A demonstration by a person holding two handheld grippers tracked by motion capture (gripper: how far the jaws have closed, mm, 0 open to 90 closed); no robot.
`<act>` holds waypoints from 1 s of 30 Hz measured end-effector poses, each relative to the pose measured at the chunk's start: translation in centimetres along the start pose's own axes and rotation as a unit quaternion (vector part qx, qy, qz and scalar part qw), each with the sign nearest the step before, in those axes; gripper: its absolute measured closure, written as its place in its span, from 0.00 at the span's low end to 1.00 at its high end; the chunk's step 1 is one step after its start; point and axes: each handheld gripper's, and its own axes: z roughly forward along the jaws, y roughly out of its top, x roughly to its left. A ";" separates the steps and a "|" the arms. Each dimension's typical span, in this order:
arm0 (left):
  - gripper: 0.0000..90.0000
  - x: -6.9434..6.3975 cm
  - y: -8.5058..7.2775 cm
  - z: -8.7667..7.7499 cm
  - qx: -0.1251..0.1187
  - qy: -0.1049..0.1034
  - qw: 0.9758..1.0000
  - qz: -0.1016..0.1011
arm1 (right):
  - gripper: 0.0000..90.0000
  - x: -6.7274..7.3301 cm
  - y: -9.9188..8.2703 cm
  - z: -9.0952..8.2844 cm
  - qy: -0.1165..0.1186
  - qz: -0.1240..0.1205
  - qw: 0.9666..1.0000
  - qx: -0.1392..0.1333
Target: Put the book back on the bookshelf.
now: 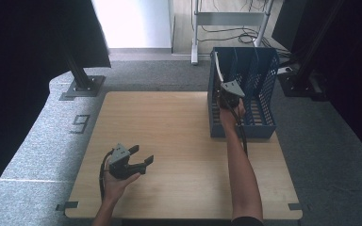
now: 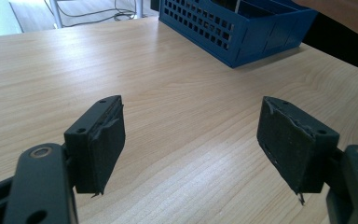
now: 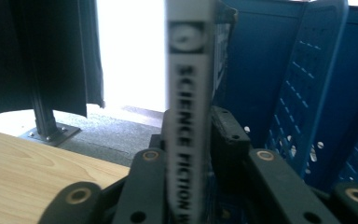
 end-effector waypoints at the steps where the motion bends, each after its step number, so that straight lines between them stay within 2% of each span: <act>1: 0.26 0.0 0.0 0.0 0.001 0.000 1.000 0.000 | 0.82 0.0 0.0 0.0 0.001 -0.002 1.000 -0.001; 6: 0.26 -0.1 -0.1 0.2 0.003 -0.001 1.000 0.001 | 0.77 0.1 -0.1 0.1 0.010 -0.004 1.000 0.001; 12: 0.26 -0.1 -0.1 0.1 0.002 -0.001 1.000 0.001 | 0.62 0.3 -0.3 -0.2 0.022 -0.006 0.999 0.024; 15: 0.26 -0.1 -0.1 0.1 0.002 -0.001 1.000 0.000 | 0.55 0.5 0.1 -0.7 0.024 -0.003 0.999 0.027; 22: 0.26 -0.4 0.0 0.2 0.004 -0.005 1.000 0.003 | 0.51 0.7 1.2 -2.0 0.027 0.001 0.999 0.021; 30: 0.26 -0.5 0.1 0.2 0.002 -0.006 1.000 0.005 | 0.48 0.5 1.0 -3.6 0.036 0.012 0.999 0.019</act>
